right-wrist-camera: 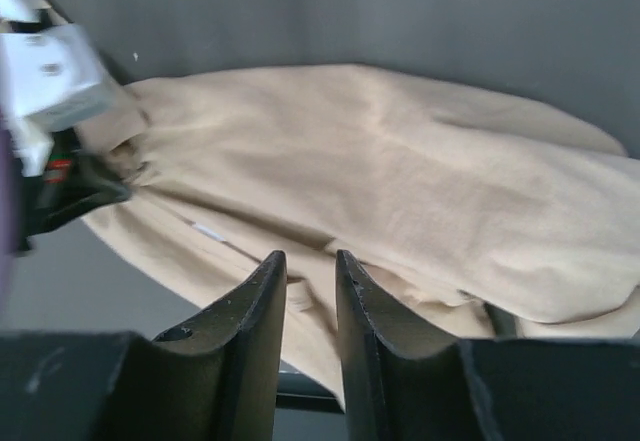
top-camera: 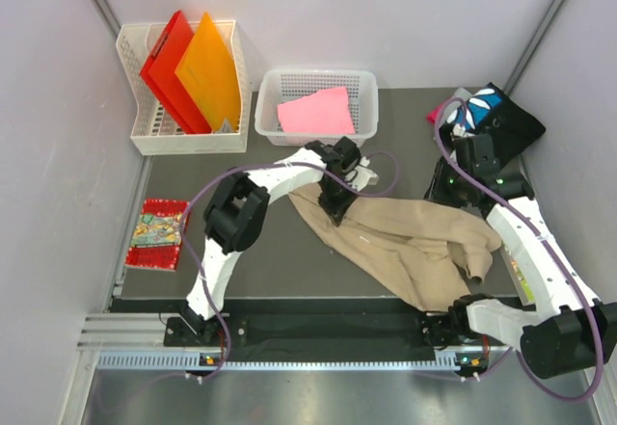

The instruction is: Fold and stack the t-shirts

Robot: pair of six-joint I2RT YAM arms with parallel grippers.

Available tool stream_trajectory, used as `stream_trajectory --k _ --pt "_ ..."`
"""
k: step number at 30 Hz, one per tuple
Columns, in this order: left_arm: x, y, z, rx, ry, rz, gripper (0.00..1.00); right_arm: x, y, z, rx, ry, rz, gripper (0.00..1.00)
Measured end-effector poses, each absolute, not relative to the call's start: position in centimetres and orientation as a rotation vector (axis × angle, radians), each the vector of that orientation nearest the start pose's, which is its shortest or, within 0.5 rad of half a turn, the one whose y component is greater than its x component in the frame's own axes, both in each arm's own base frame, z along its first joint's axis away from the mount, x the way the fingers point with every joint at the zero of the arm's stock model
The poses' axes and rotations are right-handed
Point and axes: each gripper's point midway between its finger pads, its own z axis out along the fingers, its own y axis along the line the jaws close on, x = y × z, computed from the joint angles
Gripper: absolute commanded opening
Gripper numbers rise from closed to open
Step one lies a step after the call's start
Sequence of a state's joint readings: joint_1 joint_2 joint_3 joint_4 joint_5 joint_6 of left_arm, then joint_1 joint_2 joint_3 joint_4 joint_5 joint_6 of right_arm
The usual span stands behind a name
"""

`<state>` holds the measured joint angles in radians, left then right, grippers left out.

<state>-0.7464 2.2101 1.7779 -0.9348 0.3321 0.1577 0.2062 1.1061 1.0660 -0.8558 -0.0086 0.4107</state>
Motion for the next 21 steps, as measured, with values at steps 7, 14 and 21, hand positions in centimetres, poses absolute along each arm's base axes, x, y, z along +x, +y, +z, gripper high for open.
stream_trajectory --k 7,14,21 --pt "30.1 -23.0 10.5 1.195 2.635 -0.554 0.00 26.2 6.3 15.0 0.254 2.547 0.193 0.22" --pt "27.2 -11.8 15.7 1.152 2.547 -0.342 0.00 25.8 6.2 9.5 0.267 2.713 0.155 0.56" --pt "22.9 -9.8 13.3 1.294 2.607 -0.319 0.00 26.4 8.9 6.5 0.221 2.802 0.284 0.61"
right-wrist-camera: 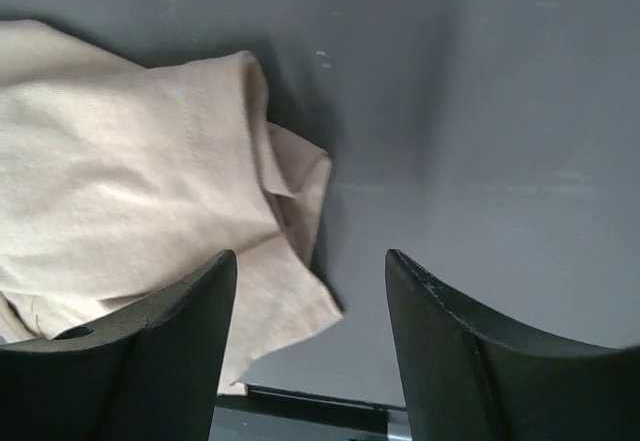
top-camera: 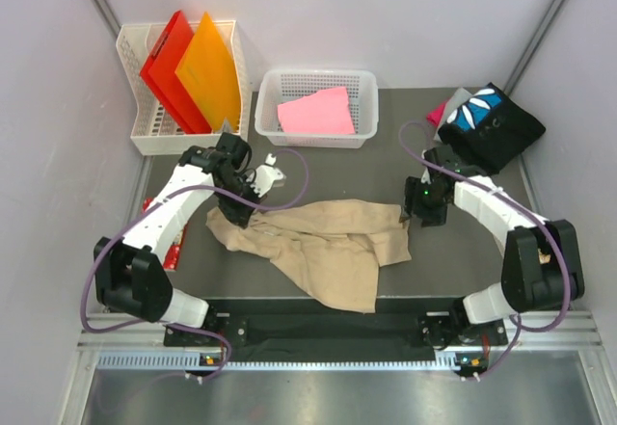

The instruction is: Fold and stack the t-shirts

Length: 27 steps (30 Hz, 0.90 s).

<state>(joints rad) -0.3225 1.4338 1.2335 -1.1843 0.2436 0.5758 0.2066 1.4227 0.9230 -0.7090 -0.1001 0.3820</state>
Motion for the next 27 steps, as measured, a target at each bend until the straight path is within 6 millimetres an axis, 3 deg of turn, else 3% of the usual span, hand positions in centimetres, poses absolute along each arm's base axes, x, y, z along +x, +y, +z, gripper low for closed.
stream_trajectory --k 6,10,13,14,16,23,27 --pt "22.9 -9.8 13.3 1.294 2.605 -0.318 0.00 27.0 11.2 4.4 0.176 2.853 0.354 0.57" --pt "22.9 -9.8 13.3 1.294 2.607 -0.314 0.00 29.2 12.2 4.4 0.162 2.837 0.370 0.54" --pt "23.0 -9.7 13.2 1.294 2.608 -0.309 0.00 31.2 12.8 5.0 0.138 2.800 0.385 0.36" --pt "23.0 -9.7 13.2 1.294 2.608 -0.308 0.00 31.9 13.0 5.2 0.130 2.786 0.391 0.19" --pt "23.0 -9.6 13.2 1.293 2.610 -0.304 0.00 32.7 13.3 5.3 0.117 2.769 0.404 0.00" --pt "23.0 -8.9 12.9 1.306 2.615 -0.249 0.00 32.4 13.6 5.1 0.120 2.781 0.422 0.00" --pt "23.7 -7.7 13.3 1.310 2.588 -0.180 0.00 31.1 13.0 6.2 0.122 2.775 0.413 0.00"
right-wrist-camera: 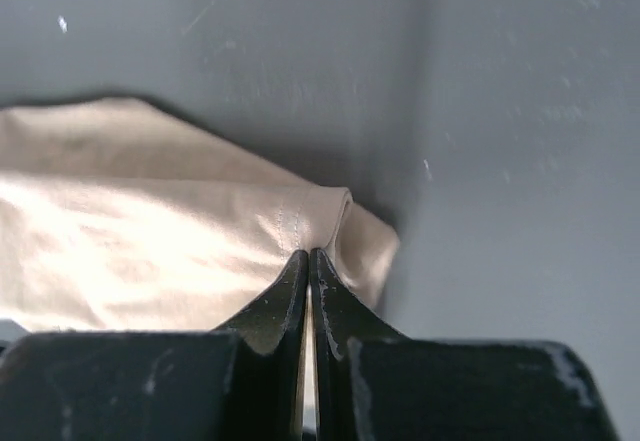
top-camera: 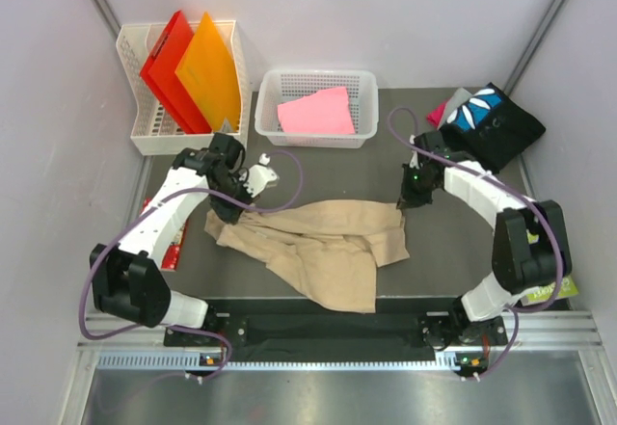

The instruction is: Fold and stack the t-shirts

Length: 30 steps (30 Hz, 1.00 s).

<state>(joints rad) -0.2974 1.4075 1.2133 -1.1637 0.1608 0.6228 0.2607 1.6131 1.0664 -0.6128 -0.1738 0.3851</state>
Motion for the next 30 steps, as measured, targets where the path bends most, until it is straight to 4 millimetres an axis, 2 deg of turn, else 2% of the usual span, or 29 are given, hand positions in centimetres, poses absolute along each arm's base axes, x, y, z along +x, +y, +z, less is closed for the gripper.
stream_trajectory --k 3,6,9,10,13,14,17,19,21,23,24,27,30 --pt "24.4 -6.3 13.5 1.307 2.577 -0.115 0.00 30.5 11.9 8.3 0.141 2.738 0.375 0.00" --pt "25.5 -4.8 13.7 1.308 2.556 -0.037 0.00 29.7 10.3 11.4 0.178 2.675 0.332 0.00" --pt "27.4 -2.7 14.6 1.280 2.522 0.061 0.00 29.5 8.4 16.2 0.227 2.570 0.303 0.00" --pt "28.1 -2.2 15.3 1.263 2.505 0.089 0.00 29.4 7.9 18.4 0.236 2.522 0.296 0.00" --pt "31.3 -1.1 19.5 1.194 2.391 0.183 0.00 28.9 7.7 24.3 0.225 2.381 0.325 0.00" --pt "32.7 -1.1 21.7 1.166 2.324 0.216 0.00 28.2 7.6 26.4 0.226 2.331 0.340 0.00" --pt "34.4 -1.4 26.2 1.114 2.189 0.269 0.00 26.0 7.2 30.0 0.235 2.246 0.368 0.00" --pt "33.9 -1.6 27.9 1.108 2.131 0.273 0.00 24.4 6.9 31.1 0.247 2.220 0.378 0.00" --pt "32.4 -1.8 28.4 1.127 2.104 0.260 0.00 22.8 6.7 31.3 0.261 2.221 0.383 0.00" --pt "30.0 -1.8 27.4 1.165 2.102 0.242 0.00 21.1 6.4 30.9 0.283 2.246 0.384 0.00" --pt "28.1 -1.7 26.0 1.197 2.126 0.222 0.00 20.3 6.3 30.5 0.294 2.262 0.383 0.00" --pt "25.2 -1.5 24.1 1.252 2.171 0.183 0.00 18.7 6.1 29.9 0.323 2.311 0.378 0.00" --pt "23.6 -1.5 24.0 1.291 2.190 0.163 0.00 17.9 6.1 31.2 0.338 2.316 0.392 0.00"
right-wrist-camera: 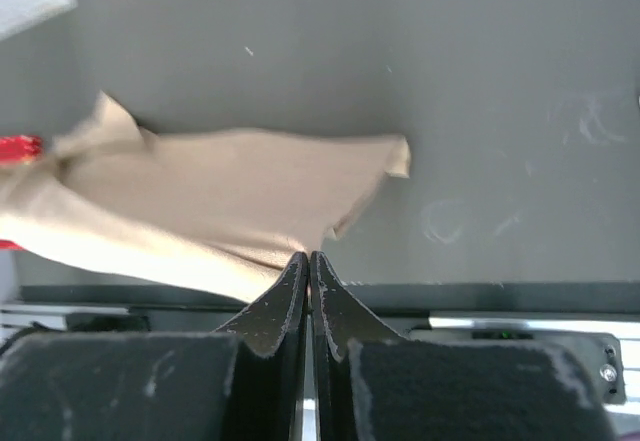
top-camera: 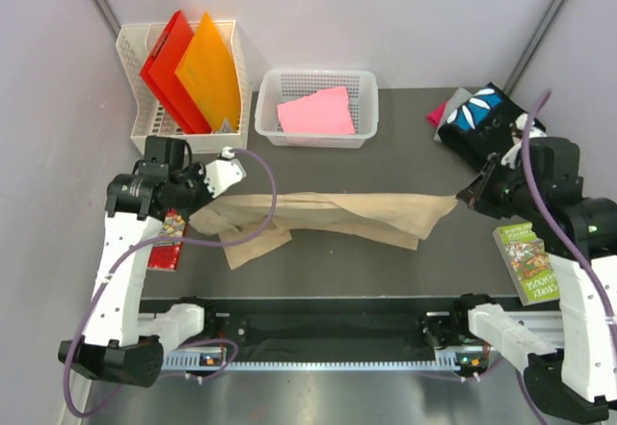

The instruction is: Fold and stack the t-shirts

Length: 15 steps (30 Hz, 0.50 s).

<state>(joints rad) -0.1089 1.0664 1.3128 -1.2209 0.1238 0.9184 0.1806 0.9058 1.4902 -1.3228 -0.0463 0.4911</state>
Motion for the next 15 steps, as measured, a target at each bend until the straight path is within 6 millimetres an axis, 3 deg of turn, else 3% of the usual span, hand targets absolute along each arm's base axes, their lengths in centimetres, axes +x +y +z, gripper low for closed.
stream_trajectory --k 3,6,8,11,15 --pt "22.9 -1.5 25.7 1.314 2.160 0.163 0.00 18.1 6.2 33.8 0.335 2.244 0.423 0.00" --pt "22.7 -1.8 26.5 1.324 2.118 0.158 0.00 17.7 6.2 32.4 0.357 2.262 0.422 0.00" --pt "22.4 -2.1 25.3 1.343 2.127 0.127 0.00 17.6 6.0 28.4 0.391 2.343 0.393 0.00" --pt "21.9 -2.4 21.5 1.393 2.202 0.047 0.00 18.7 5.8 21.7 0.452 2.521 0.298 0.00" --pt "23.7 -2.8 16.2 1.439 2.331 -0.062 0.00 22.6 5.3 14.7 0.520 2.693 0.126 0.00"
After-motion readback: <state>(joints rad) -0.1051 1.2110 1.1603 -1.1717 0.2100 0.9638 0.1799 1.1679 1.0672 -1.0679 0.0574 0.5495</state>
